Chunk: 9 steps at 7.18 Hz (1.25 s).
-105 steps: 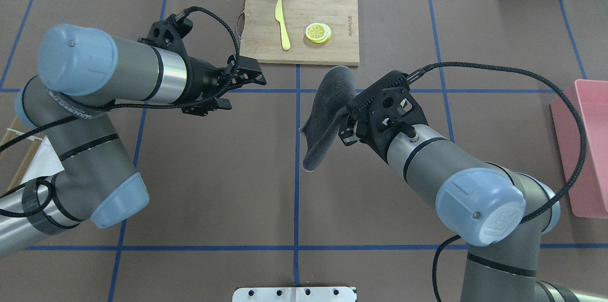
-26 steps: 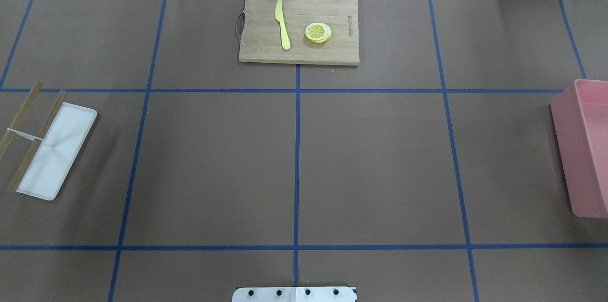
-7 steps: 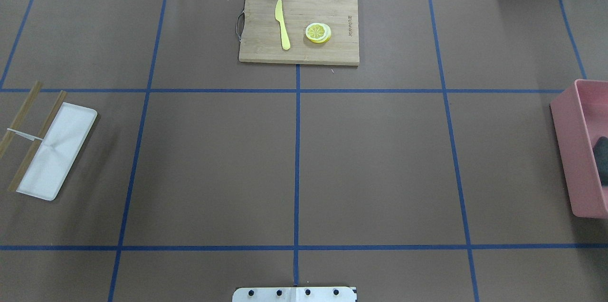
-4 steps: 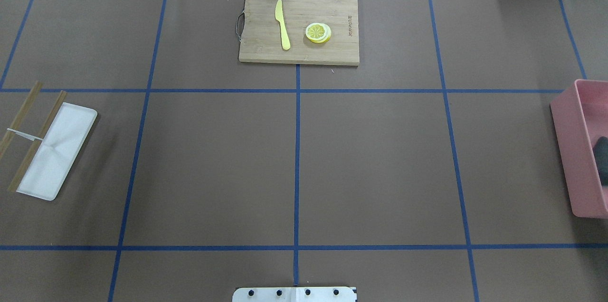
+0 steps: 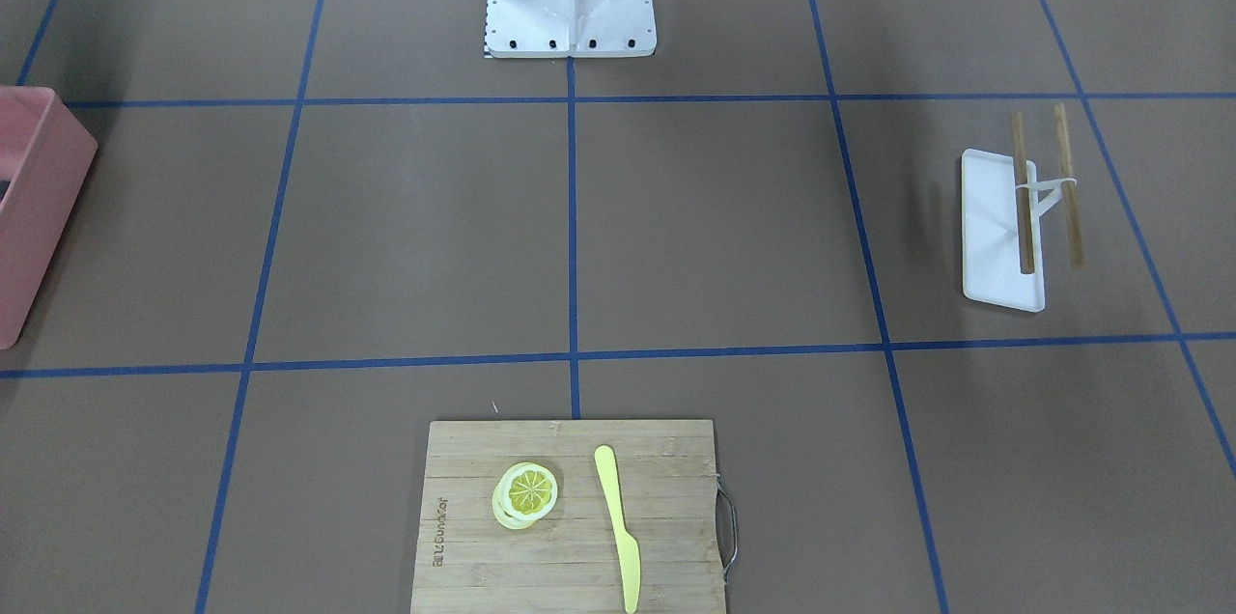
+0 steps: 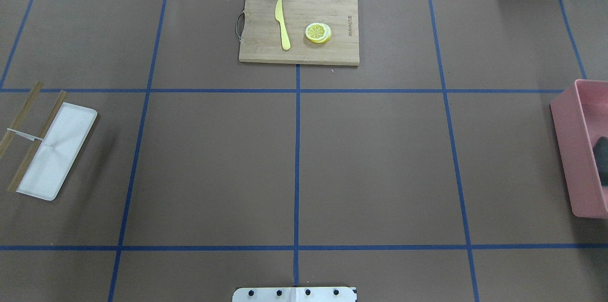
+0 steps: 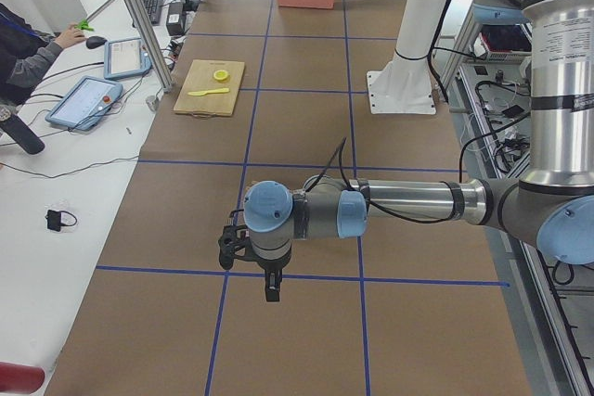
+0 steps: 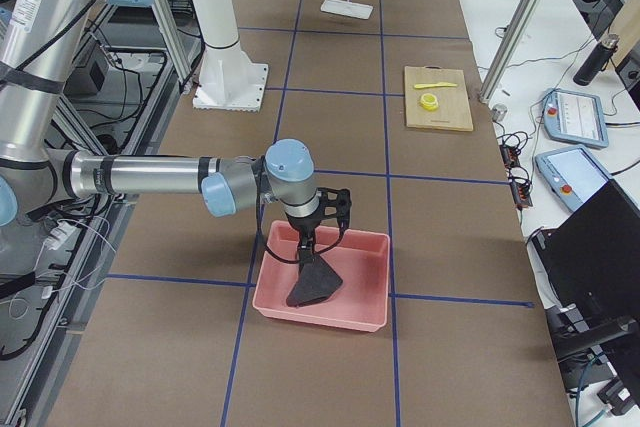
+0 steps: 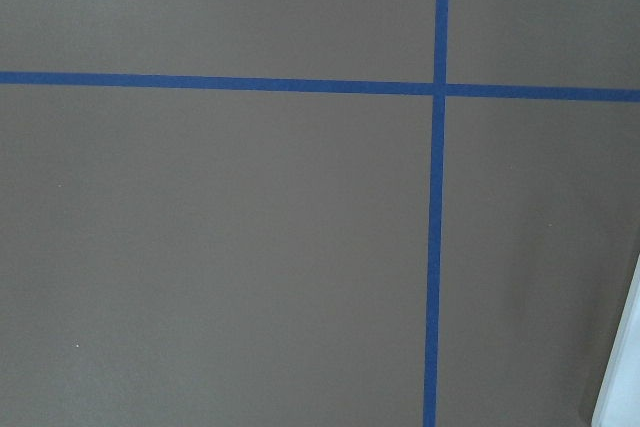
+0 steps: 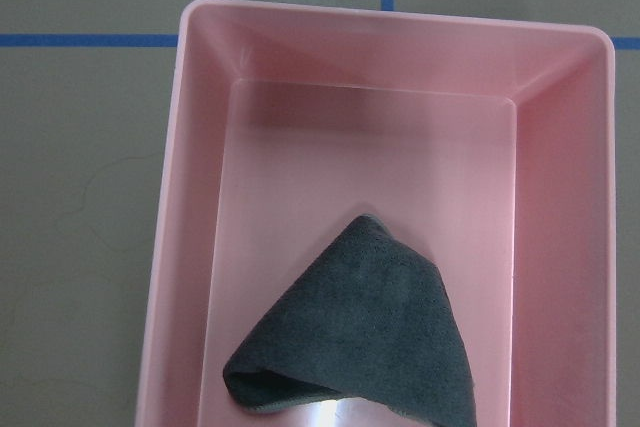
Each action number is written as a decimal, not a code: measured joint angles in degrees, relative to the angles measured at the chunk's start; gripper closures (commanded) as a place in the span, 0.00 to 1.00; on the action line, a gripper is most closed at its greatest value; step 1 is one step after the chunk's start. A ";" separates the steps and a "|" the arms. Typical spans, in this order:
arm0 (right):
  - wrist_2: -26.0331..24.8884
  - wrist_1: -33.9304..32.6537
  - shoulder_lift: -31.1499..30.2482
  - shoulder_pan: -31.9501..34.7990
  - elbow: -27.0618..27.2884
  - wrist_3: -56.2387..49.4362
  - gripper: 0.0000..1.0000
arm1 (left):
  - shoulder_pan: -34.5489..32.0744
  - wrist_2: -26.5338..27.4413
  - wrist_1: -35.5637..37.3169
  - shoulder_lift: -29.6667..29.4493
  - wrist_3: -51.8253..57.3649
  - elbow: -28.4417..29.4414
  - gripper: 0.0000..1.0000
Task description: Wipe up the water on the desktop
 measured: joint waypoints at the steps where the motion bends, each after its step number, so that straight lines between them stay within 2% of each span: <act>1: 0.15 -0.26 -0.38 -0.02 -1.10 -0.05 0.00 | 0.04 0.02 -0.14 -0.06 -0.03 0.05 0.01; 3: 0.99 -2.59 -1.07 -0.44 -0.60 -1.21 0.00 | 0.07 0.01 -0.15 -0.39 -0.04 0.12 0.01; 6: 0.81 -15.64 -1.00 2.10 3.88 -17.64 0.00 | 0.08 -0.05 -0.16 -0.53 -0.05 0.13 0.01; 7: 0.55 -19.90 -0.58 3.78 5.67 -20.59 0.00 | 0.07 -0.05 -0.20 -0.53 -0.05 0.13 0.01; 9: -0.93 -23.49 0.12 6.02 7.34 -22.15 0.00 | 0.08 -0.02 -0.43 -0.32 0.01 0.16 0.01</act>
